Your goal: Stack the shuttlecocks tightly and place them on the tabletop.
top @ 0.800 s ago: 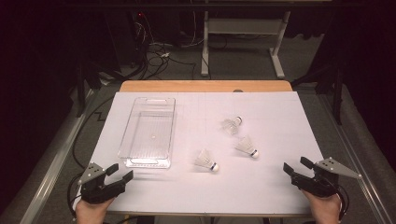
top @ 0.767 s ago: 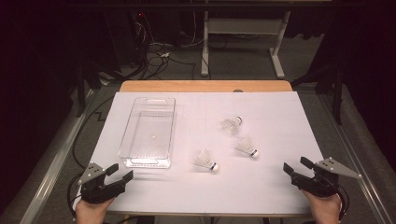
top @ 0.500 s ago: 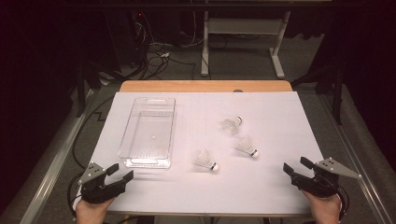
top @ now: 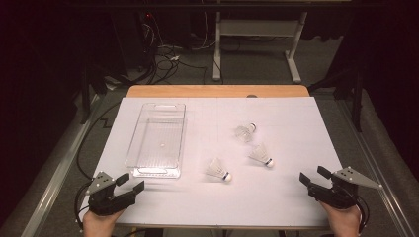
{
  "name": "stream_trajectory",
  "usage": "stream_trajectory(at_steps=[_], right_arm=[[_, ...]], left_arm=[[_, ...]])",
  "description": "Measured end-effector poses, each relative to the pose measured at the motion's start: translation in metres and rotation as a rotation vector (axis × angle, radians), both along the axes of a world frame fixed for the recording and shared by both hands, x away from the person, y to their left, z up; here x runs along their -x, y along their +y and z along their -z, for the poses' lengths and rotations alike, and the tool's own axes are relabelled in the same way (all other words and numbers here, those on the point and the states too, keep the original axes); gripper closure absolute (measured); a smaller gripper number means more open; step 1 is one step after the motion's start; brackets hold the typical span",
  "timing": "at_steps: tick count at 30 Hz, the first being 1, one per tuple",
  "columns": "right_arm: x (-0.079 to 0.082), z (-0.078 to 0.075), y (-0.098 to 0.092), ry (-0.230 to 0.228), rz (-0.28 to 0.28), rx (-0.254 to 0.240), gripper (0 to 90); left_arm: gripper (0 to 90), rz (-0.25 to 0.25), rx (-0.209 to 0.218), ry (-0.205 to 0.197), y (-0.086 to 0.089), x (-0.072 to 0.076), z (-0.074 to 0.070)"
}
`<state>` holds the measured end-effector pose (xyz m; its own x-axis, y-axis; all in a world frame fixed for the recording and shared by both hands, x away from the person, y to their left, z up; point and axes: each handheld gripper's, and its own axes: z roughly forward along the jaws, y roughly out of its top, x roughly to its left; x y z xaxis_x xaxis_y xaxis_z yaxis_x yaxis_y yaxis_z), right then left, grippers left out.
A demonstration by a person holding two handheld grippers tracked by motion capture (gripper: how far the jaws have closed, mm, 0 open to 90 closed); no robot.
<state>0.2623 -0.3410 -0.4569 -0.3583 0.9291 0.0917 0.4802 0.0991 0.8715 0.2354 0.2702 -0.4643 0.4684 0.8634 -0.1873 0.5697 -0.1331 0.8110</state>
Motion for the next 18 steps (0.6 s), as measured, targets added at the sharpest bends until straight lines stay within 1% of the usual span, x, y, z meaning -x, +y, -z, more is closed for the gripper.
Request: stream_trajectory(at_steps=[18], right_arm=[[0.0, 0.0, 0.0, 0.008, 0.007, -0.002, 26.3]], left_arm=[[34.1, 0.033, 0.005, -0.01, -0.011, 0.002, -0.004]])
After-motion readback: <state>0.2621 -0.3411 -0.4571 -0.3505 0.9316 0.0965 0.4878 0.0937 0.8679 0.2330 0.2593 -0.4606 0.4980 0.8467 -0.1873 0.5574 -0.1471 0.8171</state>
